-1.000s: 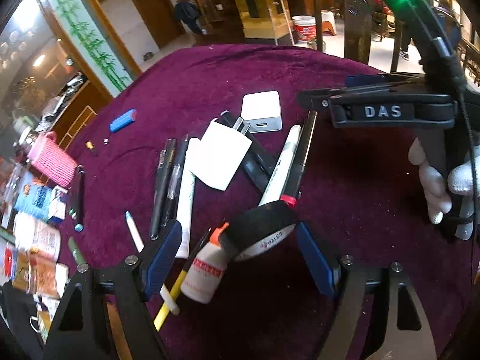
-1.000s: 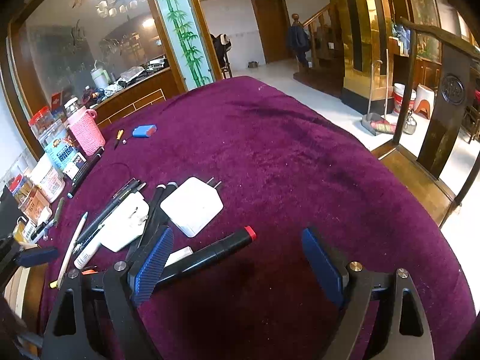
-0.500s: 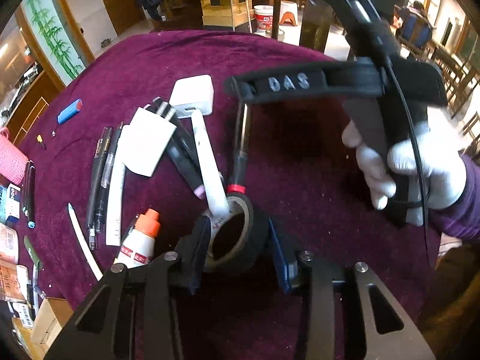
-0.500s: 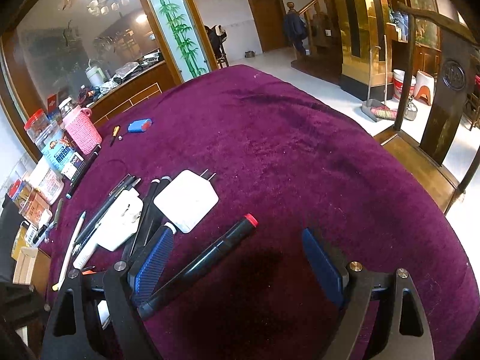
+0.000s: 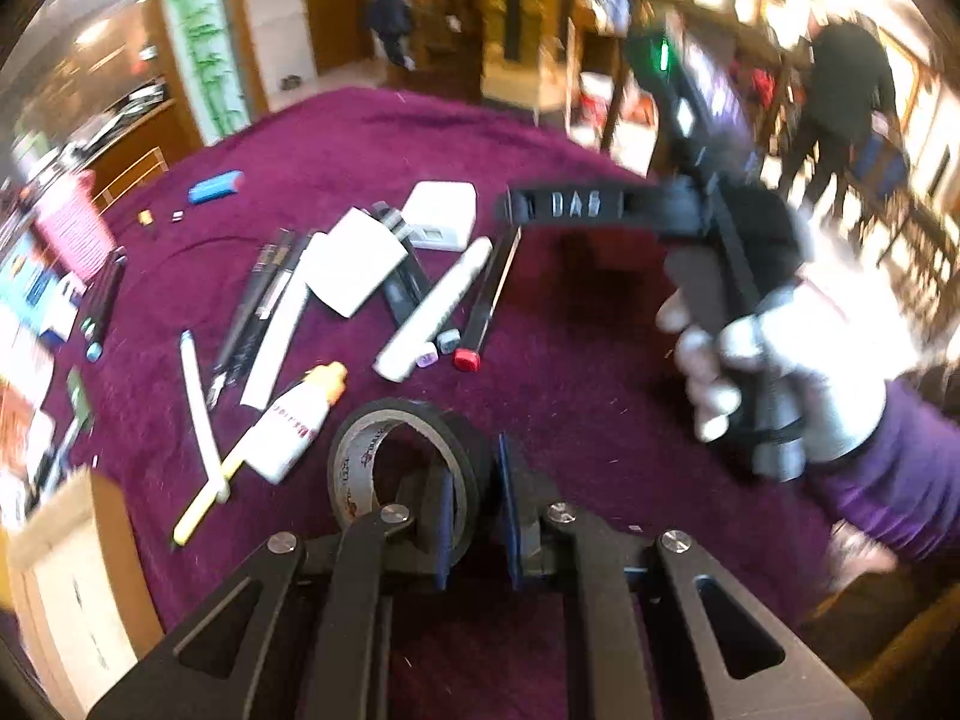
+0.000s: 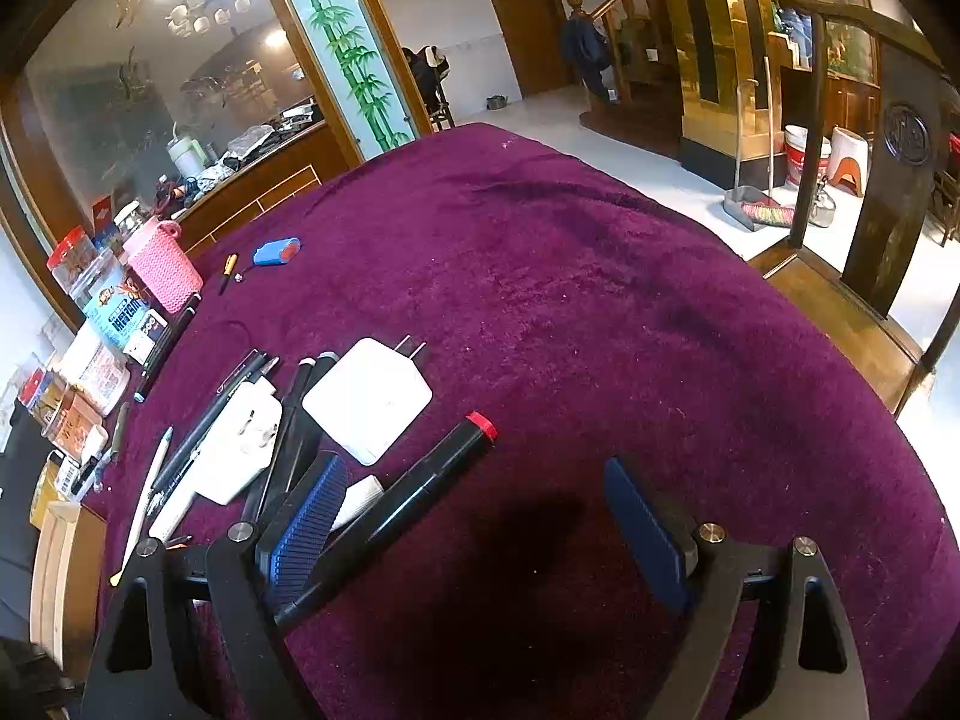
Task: Organize rigid objects
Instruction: 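Close the left tool on the black tape roll and lift it, then grasp the white glue bottle with the right tool while the left tool carries the tape to the tray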
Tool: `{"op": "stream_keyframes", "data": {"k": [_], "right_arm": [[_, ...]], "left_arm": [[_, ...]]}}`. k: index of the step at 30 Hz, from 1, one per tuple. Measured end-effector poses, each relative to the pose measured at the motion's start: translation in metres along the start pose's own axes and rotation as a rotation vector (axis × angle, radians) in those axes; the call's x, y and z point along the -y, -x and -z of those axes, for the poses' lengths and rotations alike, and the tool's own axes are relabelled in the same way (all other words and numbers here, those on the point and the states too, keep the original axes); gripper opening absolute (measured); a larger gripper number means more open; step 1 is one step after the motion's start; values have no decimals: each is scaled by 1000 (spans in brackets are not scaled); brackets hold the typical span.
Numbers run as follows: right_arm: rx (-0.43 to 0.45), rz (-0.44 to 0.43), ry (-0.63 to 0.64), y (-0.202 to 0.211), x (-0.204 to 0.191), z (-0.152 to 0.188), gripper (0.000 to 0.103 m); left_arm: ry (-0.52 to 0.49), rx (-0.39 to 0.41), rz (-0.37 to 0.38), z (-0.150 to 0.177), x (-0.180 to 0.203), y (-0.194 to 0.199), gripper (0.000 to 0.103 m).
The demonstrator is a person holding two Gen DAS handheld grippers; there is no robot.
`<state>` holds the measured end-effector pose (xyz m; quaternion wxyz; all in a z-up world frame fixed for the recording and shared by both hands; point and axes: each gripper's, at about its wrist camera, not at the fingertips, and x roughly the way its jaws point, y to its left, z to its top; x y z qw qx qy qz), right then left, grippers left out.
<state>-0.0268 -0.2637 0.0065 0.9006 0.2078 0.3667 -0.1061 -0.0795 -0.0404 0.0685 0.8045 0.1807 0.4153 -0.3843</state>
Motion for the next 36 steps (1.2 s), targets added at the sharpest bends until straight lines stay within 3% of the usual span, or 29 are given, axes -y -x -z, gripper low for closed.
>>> {"op": "stream_keyframes", "data": {"k": [5, 8, 14, 19, 21, 28, 32, 36], "right_arm": [[-14, -18, -28, -3, 5, -1, 90], [-26, -38, -66, -5, 11, -1, 90], [-23, -68, -100, 1, 16, -2, 90], [-20, -71, 44, 20, -12, -6, 90], [-60, -86, 121, 21, -28, -10, 90], [-173, -252, 311, 20, -106, 12, 90], [-193, -272, 591, 12, -172, 41, 90], [-192, -266, 777, -3, -203, 61, 90]], "left_arm": [[135, 153, 9, 24, -4, 56, 13], [203, 218, -26, 39, -10, 80, 13], [322, 287, -35, 72, -29, 108, 13], [361, 307, -47, 89, -45, 116, 13], [379, 314, -45, 95, -52, 117, 13], [422, 308, -44, 108, -69, 112, 13], [439, 309, -35, 115, -75, 112, 13], [465, 308, -21, 123, -81, 113, 13]]}}
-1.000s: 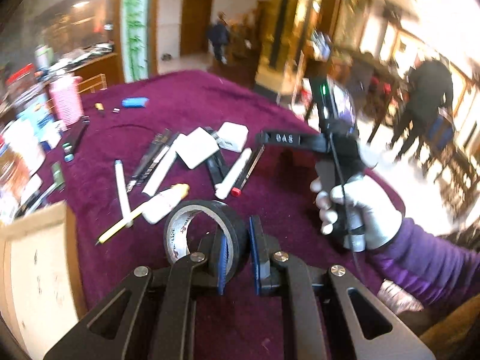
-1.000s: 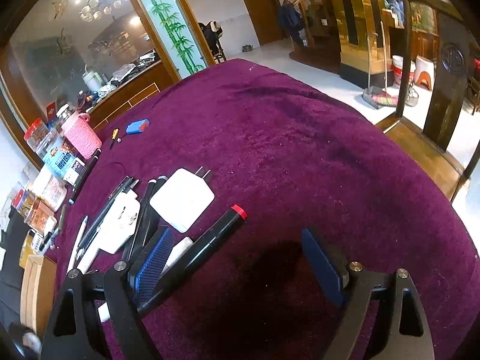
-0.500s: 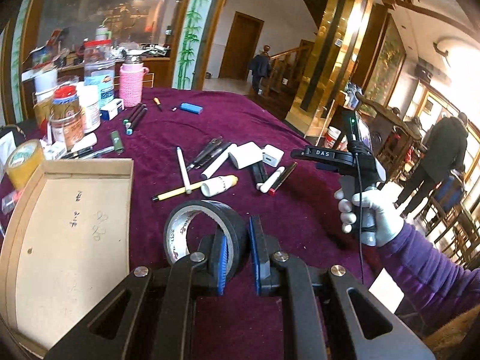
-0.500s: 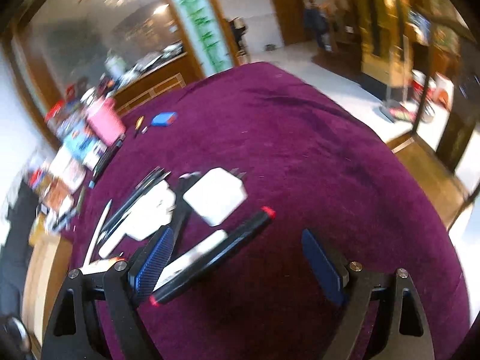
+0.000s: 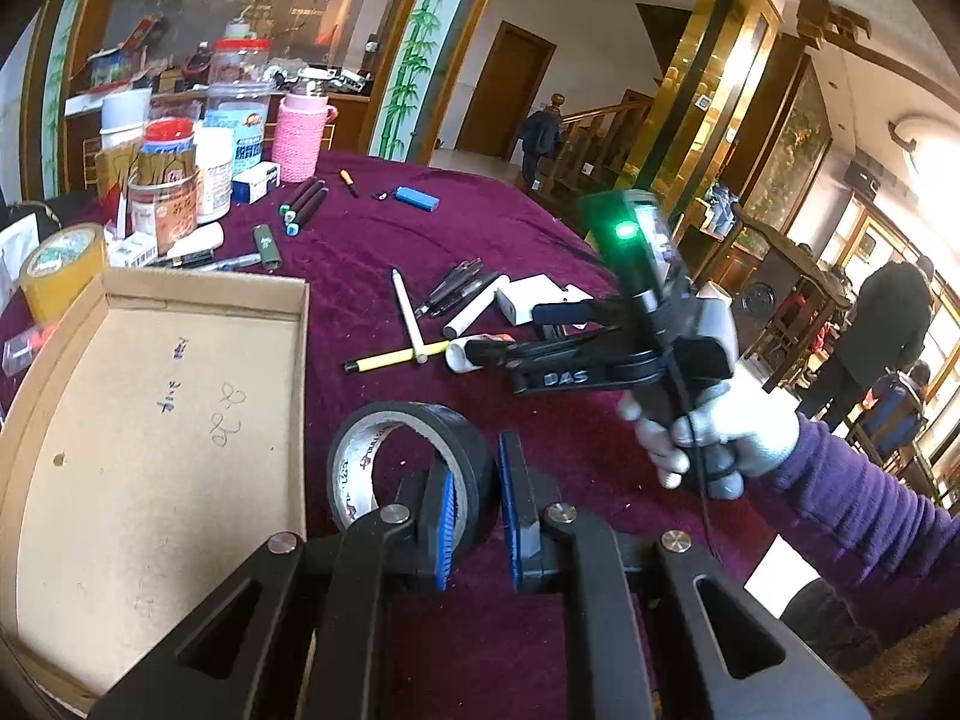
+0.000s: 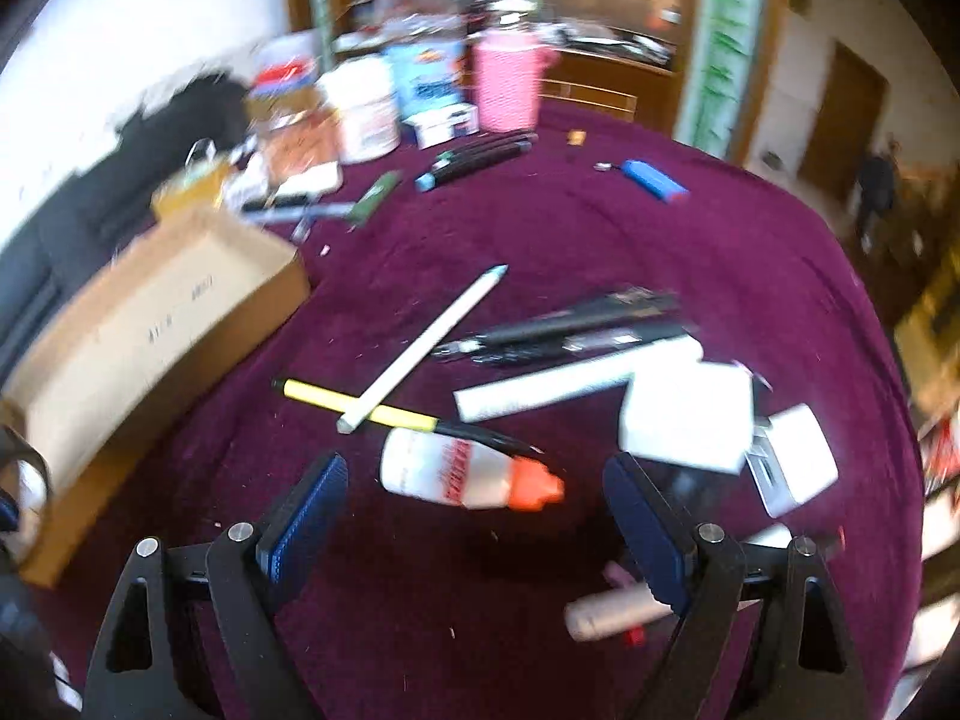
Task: Organize rigid objects
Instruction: 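Grasp the white glue bottle with the right tool while the left tool carries the tape to the tray, then lower the tape and glue bottle into the cardboard tray and open both tools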
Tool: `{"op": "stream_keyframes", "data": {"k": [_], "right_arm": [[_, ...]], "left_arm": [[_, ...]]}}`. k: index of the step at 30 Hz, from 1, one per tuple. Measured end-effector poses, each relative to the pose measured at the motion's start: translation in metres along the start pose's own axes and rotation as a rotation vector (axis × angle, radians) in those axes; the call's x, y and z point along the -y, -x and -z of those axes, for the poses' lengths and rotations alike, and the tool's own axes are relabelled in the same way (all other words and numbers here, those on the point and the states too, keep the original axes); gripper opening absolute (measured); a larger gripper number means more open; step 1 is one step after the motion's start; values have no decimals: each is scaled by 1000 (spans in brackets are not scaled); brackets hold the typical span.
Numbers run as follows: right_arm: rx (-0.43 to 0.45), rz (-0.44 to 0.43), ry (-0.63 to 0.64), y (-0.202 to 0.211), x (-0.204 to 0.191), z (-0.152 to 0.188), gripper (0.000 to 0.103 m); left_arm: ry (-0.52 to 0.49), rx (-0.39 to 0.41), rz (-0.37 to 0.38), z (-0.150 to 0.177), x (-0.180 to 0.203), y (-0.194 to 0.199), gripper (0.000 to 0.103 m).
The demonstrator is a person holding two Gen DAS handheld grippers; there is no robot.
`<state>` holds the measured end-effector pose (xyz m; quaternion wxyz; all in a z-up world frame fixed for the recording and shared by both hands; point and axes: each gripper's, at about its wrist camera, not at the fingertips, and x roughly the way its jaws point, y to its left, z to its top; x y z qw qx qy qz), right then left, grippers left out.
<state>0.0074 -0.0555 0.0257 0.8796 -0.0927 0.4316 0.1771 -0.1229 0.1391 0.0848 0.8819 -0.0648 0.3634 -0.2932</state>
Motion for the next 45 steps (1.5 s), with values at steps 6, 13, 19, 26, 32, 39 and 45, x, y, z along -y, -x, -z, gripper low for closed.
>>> {"op": "stream_keyframes", "data": {"k": [6, 13, 19, 26, 32, 39, 45], "right_arm": [[-105, -199, -23, -8, 0, 5, 87], [-66, -18, 162, -3, -28, 1, 86], [-76, 45, 270, -12, -40, 2, 55], [-56, -12, 116, 14, -28, 5, 47], [-21, -167, -70, 38, -16, -3, 46], [-39, -522, -326, 26, -29, -39, 47], [-111, -588, -404, -10, -61, -70, 47]], "left_arm": [[31, -1, 6, 0, -12, 0, 13], [54, -10, 7, 4, -18, -2, 13], [64, -6, -13, 7, -18, 6, 13], [75, 6, -20, 5, -21, 13, 13], [67, 21, -90, -14, -34, 21, 13], [137, -1, -111, -49, -78, 2, 13], [251, -44, -114, -64, -120, -40, 13]]}}
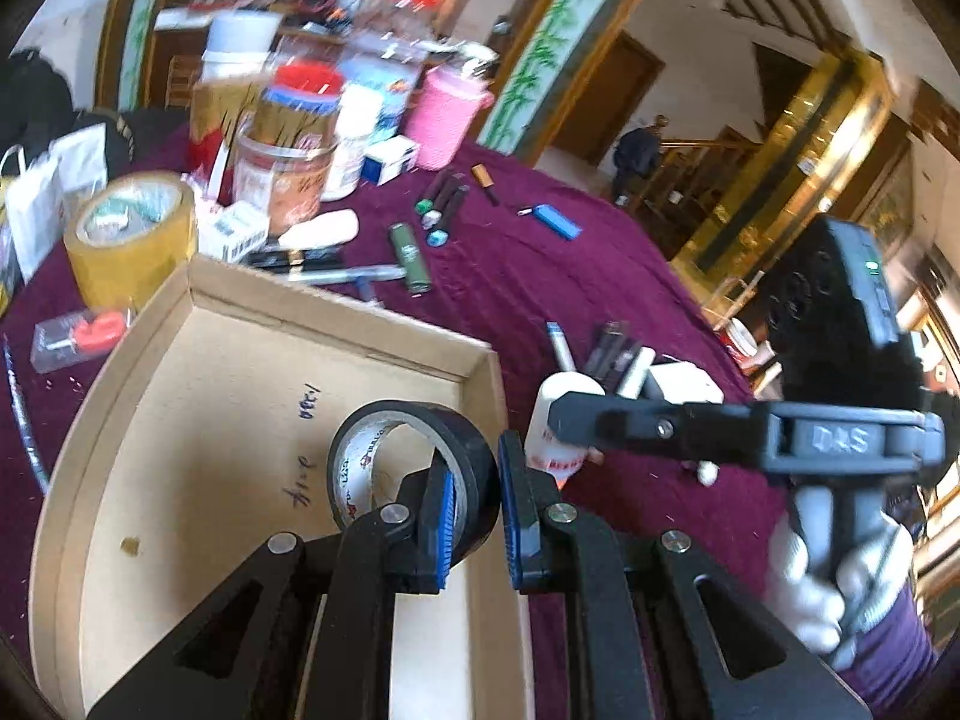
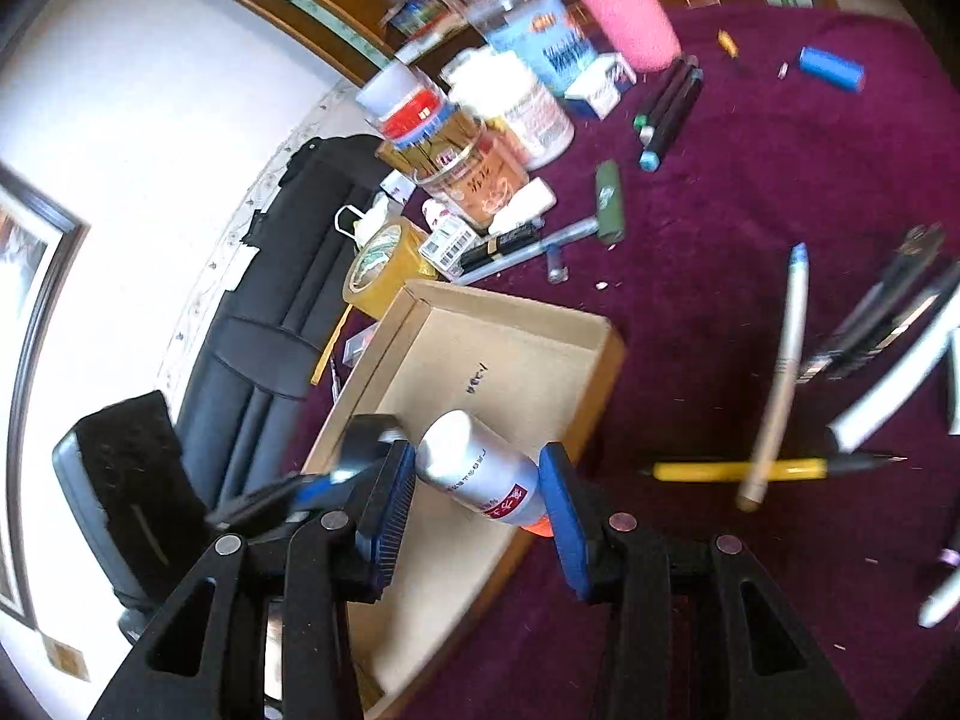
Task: Organize rigid objects
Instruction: 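Lower the tape and glue bottle into the cardboard tray and open both tools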
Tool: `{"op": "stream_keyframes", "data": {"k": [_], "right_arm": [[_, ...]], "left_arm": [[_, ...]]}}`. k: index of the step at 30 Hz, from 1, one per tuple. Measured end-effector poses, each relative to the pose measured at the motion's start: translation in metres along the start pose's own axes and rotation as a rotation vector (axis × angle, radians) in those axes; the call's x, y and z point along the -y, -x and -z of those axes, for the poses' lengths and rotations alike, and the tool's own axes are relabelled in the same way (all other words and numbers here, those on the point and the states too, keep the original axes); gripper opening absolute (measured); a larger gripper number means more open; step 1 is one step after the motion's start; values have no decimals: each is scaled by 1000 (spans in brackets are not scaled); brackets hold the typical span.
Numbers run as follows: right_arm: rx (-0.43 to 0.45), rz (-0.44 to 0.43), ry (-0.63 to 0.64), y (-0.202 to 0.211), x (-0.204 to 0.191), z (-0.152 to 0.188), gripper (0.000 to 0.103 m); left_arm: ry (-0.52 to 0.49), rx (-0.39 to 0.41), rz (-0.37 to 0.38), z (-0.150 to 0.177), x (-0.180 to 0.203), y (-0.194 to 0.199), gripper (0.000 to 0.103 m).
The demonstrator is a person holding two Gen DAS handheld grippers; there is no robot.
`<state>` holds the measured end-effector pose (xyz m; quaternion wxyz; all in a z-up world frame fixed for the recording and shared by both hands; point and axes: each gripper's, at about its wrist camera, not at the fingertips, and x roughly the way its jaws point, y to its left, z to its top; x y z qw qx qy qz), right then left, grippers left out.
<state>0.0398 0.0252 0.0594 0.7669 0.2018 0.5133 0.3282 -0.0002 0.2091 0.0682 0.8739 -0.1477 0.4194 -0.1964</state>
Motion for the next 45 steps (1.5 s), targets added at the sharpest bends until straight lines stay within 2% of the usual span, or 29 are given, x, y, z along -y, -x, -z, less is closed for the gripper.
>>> {"op": "stream_keyframes", "data": {"k": [4, 7, 10, 12, 14, 16, 18, 22, 24, 26, 33, 35, 37, 39, 42, 45], "right_arm": [[-29, 24, -63, -24, 8, -11, 46], [-32, 19, -114, -32, 18, -16, 45], [-21, 23, -137, -36, 21, -21, 44], [-19, 33, -148, -40, 22, -24, 44], [-15, 37, -176, -43, 25, -26, 44], [2, 39, -200, -44, 27, -25, 44], [35, 71, -168, -39, 22, -24, 44], [100, 132, -81, -16, 12, -16, 51], [131, 146, -52, 0, 11, -10, 52], [156, 161, -34, 16, 14, -3, 52], [199, 185, 1, 58, 25, 27, 51], [226, 212, 37, 73, 24, 39, 51], [252, 238, 68, 86, 24, 50, 52], [283, 272, 97, 100, 27, 62, 56], [319, 316, 117, 115, 34, 79, 60], [333, 319, 96, 124, 47, 92, 60]], "left_arm": [[70, -31, 0, -2, -17, -24, 13], [106, -20, 0, -1, -22, -28, 16], [142, -2, 1, 1, -28, -26, 38], [177, 10, 30, 2, -31, -24, 56], [212, 27, 45, 5, -34, -20, 67], [234, 41, 42, 7, -33, -19, 69], [254, 28, 56, 10, -31, -22, 69], [301, -39, 91, 20, -22, -38, 69], [324, -60, 102, 24, -17, -44, 69], [373, -87, 149, 32, -13, -51, 70], [399, -66, 153, 39, 2, -54, 73], [442, -26, 183, 38, -6, -43, 73], [440, 13, 188, 36, -8, -24, 75], [392, 34, 159, 32, -4, -5, 78], [264, 7, 30, 35, 9, 17, 81], [68, -41, -133, 49, 32, 30, 81]]}}
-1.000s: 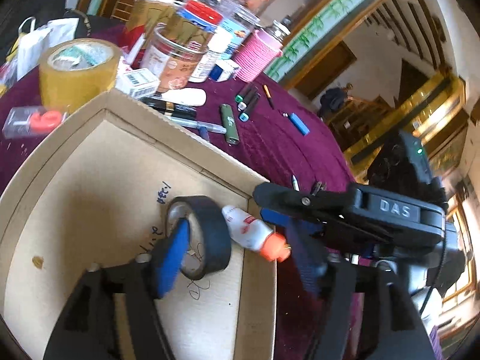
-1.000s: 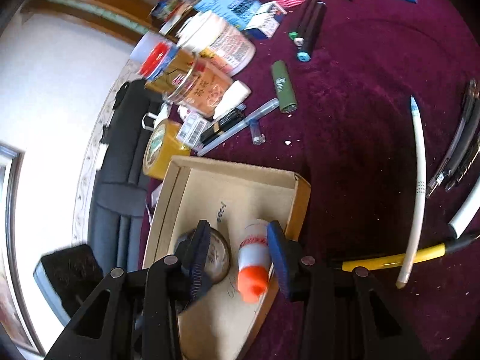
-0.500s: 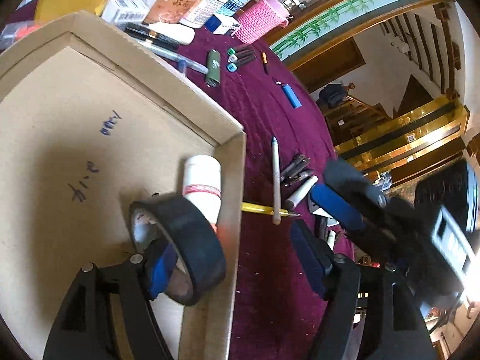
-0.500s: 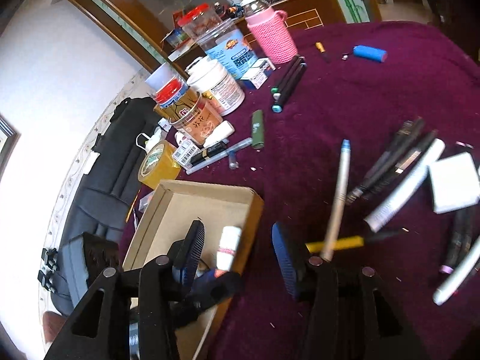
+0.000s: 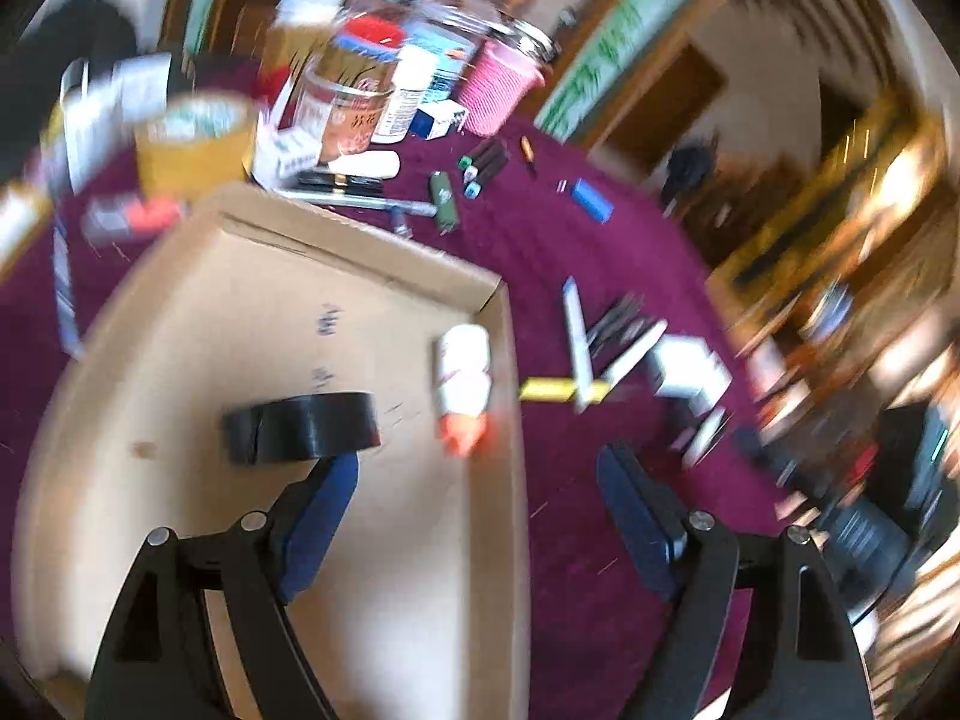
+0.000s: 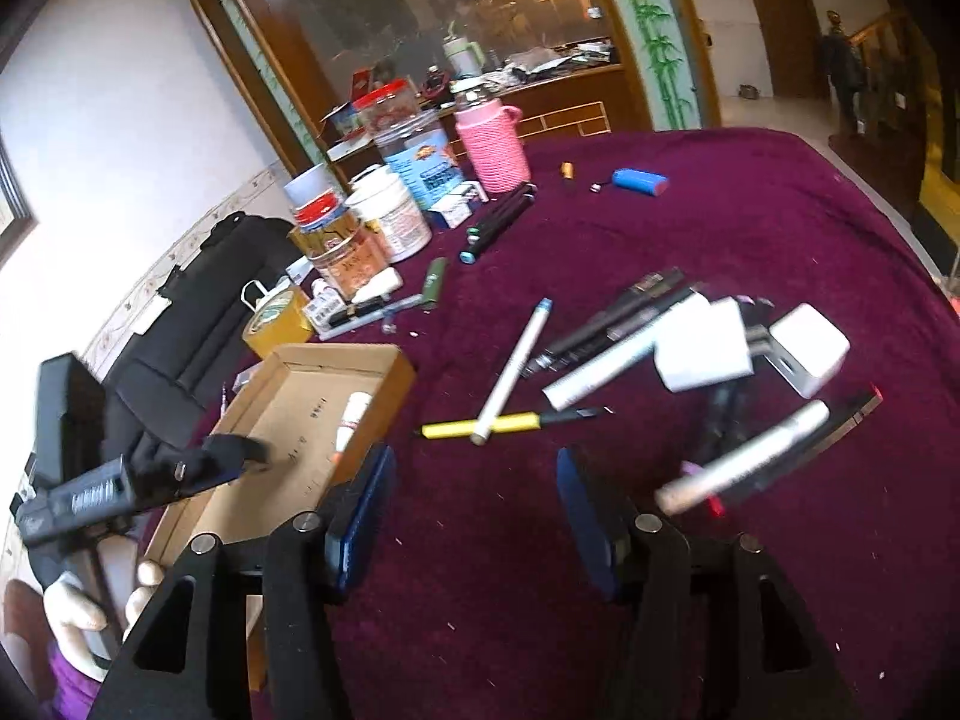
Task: Organize rigid objects
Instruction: 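Lower the tape and glue bottle into the cardboard tray and open both tools, then move the left tool over to the white pencil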
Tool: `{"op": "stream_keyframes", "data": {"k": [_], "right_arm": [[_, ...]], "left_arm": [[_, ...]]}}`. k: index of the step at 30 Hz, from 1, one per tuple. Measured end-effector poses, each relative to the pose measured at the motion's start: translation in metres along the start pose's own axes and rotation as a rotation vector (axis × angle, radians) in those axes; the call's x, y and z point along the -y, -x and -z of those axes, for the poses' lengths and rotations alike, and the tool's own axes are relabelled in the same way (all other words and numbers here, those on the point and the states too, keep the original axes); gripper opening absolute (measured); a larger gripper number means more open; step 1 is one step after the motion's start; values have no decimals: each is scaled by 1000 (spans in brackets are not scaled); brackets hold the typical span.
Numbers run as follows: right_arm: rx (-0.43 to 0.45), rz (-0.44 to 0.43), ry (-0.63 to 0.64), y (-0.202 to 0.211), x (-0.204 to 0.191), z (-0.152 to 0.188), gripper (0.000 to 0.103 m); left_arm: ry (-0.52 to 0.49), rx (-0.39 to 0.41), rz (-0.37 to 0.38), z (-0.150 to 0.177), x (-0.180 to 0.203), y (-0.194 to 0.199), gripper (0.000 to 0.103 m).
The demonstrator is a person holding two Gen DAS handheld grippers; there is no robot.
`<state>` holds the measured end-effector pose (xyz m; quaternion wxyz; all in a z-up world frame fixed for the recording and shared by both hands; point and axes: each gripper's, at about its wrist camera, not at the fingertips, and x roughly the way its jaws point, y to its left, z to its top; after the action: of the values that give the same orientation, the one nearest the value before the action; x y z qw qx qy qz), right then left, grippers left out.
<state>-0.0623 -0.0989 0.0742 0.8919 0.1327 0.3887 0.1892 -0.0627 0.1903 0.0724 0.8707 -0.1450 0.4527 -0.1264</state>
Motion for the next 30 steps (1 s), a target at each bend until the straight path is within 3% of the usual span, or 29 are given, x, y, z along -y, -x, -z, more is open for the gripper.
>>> {"op": "stream_keyframes", "data": {"k": [2, 6, 10, 11, 12, 14, 16, 20, 26, 30], "right_arm": [[5, -4, -26, 3, 11, 7, 60], [3, 5, -67, 5, 25, 17, 60], [14, 4, -89, 14, 32, 25, 60], [21, 9, -84, 18, 33, 27, 60], [25, 15, -82, 21, 34, 28, 60], [33, 30, -82, 27, 37, 31, 60], [42, 37, -83, 33, 40, 33, 61], [62, 64, -96, 37, 51, 34, 64], [39, 53, -139, 26, 62, 42, 64], [40, 64, -128, 27, 63, 46, 64]], "left_arm": [[-57, -10, -47, 11, 2, 5, 81], [-21, -63, 21, 1, -3, -8, 81], [-52, 11, -47, -35, 6, -28, 81], [-58, -4, -28, -46, 5, -36, 82], [-45, -72, 24, -55, 3, -50, 84], [74, -208, 67, -63, -10, -71, 84], [150, -223, 80, -64, -18, -70, 84], [71, -134, 35, -52, -6, -36, 84], [-110, -141, -52, -15, 13, -10, 84], [-264, -153, -69, 7, 16, 15, 84]]}}
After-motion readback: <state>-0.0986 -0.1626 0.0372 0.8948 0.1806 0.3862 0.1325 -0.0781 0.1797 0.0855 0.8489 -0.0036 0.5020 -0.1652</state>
